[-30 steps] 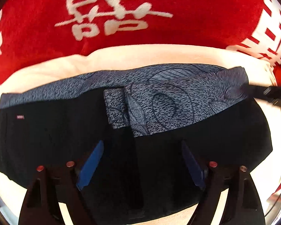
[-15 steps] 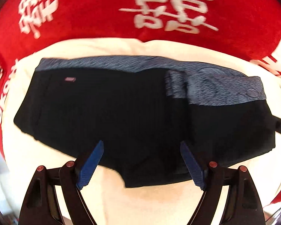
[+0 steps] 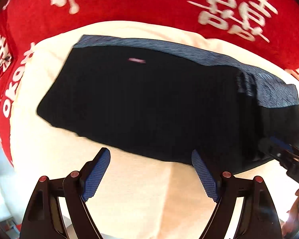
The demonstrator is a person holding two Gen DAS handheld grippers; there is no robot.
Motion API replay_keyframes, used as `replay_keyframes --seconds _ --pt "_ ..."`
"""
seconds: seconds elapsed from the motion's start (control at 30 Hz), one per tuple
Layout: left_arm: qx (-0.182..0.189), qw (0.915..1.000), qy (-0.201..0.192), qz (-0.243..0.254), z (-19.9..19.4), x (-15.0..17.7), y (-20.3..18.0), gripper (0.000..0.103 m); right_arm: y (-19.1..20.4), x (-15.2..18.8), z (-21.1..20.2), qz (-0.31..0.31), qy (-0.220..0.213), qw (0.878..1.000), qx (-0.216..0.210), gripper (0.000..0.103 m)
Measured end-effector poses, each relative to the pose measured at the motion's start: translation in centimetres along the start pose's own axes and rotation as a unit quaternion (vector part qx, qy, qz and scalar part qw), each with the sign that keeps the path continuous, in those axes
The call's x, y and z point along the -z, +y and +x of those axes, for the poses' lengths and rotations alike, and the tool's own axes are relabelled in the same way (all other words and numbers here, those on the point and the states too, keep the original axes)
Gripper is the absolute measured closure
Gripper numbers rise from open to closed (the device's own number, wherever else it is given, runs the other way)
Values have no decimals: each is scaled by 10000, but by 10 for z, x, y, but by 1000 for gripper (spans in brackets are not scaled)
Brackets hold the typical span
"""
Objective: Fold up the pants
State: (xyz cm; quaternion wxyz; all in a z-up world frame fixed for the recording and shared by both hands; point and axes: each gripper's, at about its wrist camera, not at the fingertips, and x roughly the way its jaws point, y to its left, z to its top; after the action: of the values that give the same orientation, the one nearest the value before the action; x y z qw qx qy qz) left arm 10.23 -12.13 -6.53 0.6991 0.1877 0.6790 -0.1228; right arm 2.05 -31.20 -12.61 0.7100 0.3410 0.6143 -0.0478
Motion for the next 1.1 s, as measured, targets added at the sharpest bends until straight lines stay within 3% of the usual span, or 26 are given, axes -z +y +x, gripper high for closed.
replay_keyframes --seconds 0.17,0.4,1.1 --pt "92 9992 -24 -382 -3 3 31 18 3 -5 1 198 149 9996 148 53" --pt "112 9977 -19 -661 4 8 57 18 29 0 6 -188 174 9967 772 48" --pt "153 9963 -3 -848 8 5 75 18 38 -4 16 -319 349 9941 976 35"
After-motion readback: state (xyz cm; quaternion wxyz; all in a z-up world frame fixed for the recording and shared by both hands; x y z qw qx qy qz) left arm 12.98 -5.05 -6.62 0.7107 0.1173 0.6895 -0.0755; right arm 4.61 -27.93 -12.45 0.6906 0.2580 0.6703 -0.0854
